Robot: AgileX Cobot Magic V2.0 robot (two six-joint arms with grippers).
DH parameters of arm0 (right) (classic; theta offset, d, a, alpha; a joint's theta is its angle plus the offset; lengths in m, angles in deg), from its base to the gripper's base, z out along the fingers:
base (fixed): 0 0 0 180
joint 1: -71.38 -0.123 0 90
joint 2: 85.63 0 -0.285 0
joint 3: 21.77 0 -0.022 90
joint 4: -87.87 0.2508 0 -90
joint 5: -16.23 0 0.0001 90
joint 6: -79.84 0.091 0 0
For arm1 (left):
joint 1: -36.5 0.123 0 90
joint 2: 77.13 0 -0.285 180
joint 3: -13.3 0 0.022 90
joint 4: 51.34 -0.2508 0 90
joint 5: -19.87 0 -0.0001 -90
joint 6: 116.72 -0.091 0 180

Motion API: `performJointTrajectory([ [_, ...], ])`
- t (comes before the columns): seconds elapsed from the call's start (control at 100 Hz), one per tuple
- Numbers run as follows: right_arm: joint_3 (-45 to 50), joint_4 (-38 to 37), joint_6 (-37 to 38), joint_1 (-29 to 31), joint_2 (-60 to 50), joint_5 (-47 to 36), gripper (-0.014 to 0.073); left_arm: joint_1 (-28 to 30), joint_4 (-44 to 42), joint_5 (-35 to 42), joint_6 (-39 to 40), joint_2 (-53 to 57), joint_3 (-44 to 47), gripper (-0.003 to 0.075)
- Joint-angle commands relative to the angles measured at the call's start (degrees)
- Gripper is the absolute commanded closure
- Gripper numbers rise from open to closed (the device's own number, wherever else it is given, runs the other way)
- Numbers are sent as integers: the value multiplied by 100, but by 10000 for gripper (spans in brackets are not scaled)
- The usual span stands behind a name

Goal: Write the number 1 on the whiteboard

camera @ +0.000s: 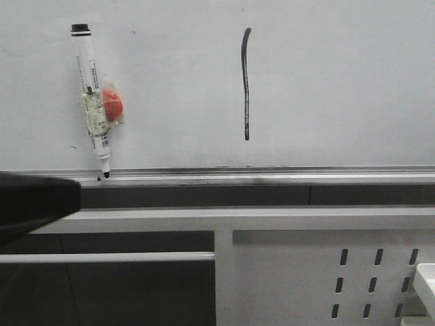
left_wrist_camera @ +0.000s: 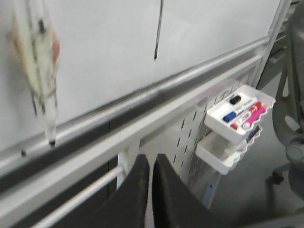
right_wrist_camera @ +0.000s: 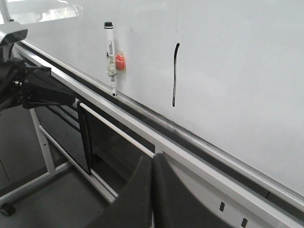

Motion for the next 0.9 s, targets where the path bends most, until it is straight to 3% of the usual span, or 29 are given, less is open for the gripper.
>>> performJointTrajectory([
  [0.0,-132,-118,20,-11,61,-433,663,-3,-25,1276,36,374,-262,740],
  [0.1,-132,-118,20,-11,61,-433,663,-3,-15,884,304,852,-571,740],
  [0.24,-132,-118,20,-11,61,-433,663,-3,-147,-723,638,1751,-1076,740],
  [0.48,-132,-118,20,-11,61,-433,663,-3,-161,-4785,684,3978,-1688,740],
  [0.57,-132,-118,20,-11,61,-433,663,-3,-122,-5895,684,4843,-1699,740],
  [0.89,-132,-118,20,-11,61,-433,663,-3,-89,-8124,719,7118,-1699,740],
])
